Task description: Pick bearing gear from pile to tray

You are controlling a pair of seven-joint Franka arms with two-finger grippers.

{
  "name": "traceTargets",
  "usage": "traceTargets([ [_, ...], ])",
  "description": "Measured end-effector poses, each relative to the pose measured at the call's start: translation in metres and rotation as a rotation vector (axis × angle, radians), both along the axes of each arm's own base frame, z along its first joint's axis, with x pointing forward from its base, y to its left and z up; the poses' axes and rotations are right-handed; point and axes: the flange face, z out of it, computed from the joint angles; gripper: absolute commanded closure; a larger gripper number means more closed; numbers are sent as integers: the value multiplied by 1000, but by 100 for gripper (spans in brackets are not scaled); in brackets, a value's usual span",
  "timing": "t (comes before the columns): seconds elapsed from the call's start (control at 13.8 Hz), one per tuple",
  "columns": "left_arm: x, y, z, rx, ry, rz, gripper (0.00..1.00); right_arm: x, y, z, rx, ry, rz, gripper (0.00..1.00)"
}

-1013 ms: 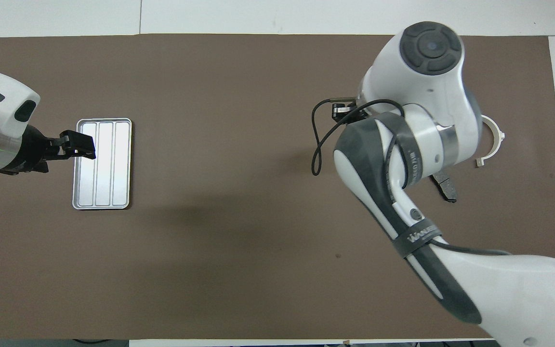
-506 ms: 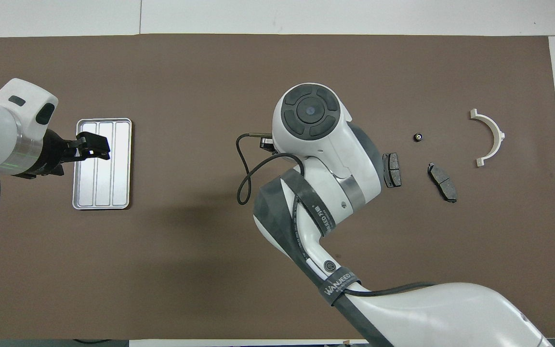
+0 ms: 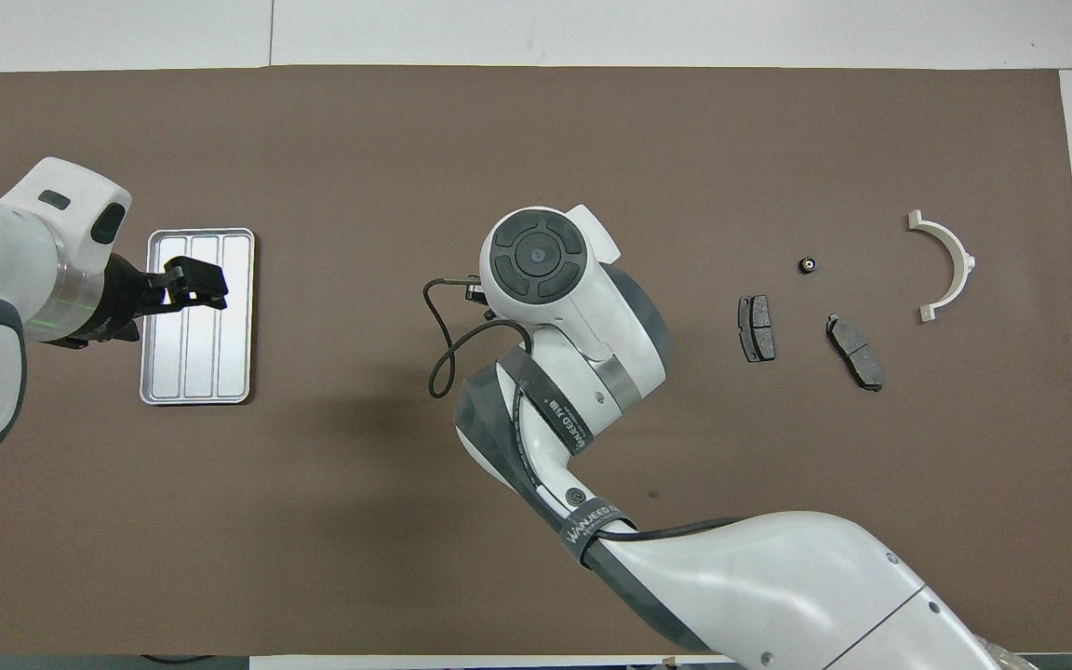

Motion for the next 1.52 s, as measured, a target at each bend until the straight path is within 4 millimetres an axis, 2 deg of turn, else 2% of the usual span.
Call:
traceTargets([
  [0.29,0,-6,0,-3,-15,19,0,-6,10,-26,10,-10,17,80],
  [0.65,0,-13,-5,-7,-26,47,0,-10,2,-51,6,-7,12,77],
  [0.87,-2,-16,-9,-7,-23,52,0,-10,-1,-55,3,-5,9,30],
  [0.94,-2,-16,-9,-7,-23,52,0,-10,-1,-55,3,-5,9,19],
  [1.01,-2,-16,-9,-7,-23,52,0,-10,-1,-55,4,-5,8,12],
  [1.3,-1,-16,-10,-7,-25,53,0,-3,-10,-51,7,-12,-8,11],
  [1.45,1,-18,-9,-17,-50,62,0,15,-32,-40,12,-30,-19,11],
  [1.52,3,-24,-11,-29,-66,82,0,28,-52,-30,10,-40,-9,11],
])
